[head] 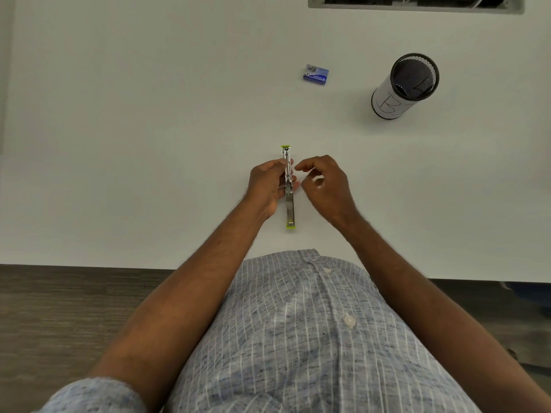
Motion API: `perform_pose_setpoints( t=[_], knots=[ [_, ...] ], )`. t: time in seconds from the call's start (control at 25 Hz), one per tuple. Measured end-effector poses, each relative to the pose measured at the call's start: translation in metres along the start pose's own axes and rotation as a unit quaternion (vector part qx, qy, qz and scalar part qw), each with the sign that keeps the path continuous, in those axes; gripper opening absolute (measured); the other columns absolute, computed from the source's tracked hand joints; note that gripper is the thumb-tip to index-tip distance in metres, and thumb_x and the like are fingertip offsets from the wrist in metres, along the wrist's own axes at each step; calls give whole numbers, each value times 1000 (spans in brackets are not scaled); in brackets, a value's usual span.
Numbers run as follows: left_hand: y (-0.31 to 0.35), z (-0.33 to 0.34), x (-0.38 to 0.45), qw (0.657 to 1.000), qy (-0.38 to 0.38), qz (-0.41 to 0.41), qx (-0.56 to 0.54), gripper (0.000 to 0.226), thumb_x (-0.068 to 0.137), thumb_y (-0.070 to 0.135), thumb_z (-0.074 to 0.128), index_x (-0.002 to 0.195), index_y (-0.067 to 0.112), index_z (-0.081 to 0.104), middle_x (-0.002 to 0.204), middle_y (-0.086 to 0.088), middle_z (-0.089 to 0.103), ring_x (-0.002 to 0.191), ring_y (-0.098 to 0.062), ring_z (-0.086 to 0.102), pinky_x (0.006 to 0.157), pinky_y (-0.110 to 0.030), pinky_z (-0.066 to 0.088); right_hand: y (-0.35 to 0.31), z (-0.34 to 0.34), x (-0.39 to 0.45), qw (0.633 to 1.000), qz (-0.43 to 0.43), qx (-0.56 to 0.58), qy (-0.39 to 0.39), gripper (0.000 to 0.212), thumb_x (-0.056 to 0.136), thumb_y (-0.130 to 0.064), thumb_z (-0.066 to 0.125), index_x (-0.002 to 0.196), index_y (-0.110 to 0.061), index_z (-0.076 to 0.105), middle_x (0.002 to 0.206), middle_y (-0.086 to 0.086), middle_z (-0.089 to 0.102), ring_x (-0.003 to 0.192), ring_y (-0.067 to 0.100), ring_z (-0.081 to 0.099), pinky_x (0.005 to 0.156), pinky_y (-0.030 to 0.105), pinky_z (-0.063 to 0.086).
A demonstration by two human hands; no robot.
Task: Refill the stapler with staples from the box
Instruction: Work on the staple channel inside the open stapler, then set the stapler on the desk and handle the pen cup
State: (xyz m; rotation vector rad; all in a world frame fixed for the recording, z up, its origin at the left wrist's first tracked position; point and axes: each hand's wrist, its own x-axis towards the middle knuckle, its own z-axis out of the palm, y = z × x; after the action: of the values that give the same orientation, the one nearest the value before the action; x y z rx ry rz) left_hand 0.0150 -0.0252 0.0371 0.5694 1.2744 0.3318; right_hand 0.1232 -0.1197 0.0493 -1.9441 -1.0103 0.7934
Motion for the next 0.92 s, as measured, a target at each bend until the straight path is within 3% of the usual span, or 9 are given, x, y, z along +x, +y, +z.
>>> perform_pose_setpoints(
  t=[0.12,0.32,0.44,0.52,0.6,0.72,0.8,0.92],
  knots=[
    [1,1,2,1000,-1,7,-4,20,100,13,58,90,14,75,74,-6,74,67,-20,71,81,-43,61,-2,11,-8,995,-73,-39,-50,27,86,-3,67,109,-16,70,109,-5,57,99,12,60,81,17,51],
    [2,-1,3,999,5,26,23,17,99,10,57,94,13,73,88,-12,72,82,-25,71,74,-39,63,2,16,-2,996,-52,-64,-24,19,92,1,65,107,-9,72,107,4,64,93,13,62,82,26,55],
    [4,-4,6,982,31,125,138,22,98,10,54,104,10,75,99,-14,75,85,-25,71,83,-42,61,2,16,4,996,-46,-80,-21,19,94,0,65,106,-12,73,104,3,68,92,13,63,84,27,54],
    [6,-11,8,924,69,231,296,27,99,15,53,120,13,71,117,-9,73,103,-23,69,95,-36,56,1,19,8,994,-46,-98,-22,18,96,-1,63,107,-11,74,104,6,68,93,15,63,85,28,54],
    [4,-20,10,838,79,338,421,33,100,17,53,131,14,64,130,-6,66,119,-21,61,101,-32,49,0,22,12,992,-42,-118,-29,17,98,-3,61,108,-8,74,105,9,69,95,19,64,86,30,52],
    [-3,-35,22,714,70,418,557,39,100,14,54,139,10,58,147,-11,54,136,-31,47,114,-43,39,-1,26,16,989,-41,-133,-40,19,100,-6,58,110,-6,74,107,11,68,98,23,64,87,28,48],
    [-9,-44,31,660,69,434,609,42,102,15,51,143,11,53,156,-13,44,145,-34,38,120,-46,30,-2,27,17,989,-51,-132,-41,20,100,-5,58,113,-5,73,108,12,68,99,24,65,88,29,49],
    [-19,-52,38,610,71,456,644,45,105,21,42,149,14,46,162,-11,34,150,-32,29,123,-47,21,0,23,16,991,-56,-114,-30,26,97,0,58,120,-6,68,114,9,66,99,21,65,91,29,54]
  ],
)
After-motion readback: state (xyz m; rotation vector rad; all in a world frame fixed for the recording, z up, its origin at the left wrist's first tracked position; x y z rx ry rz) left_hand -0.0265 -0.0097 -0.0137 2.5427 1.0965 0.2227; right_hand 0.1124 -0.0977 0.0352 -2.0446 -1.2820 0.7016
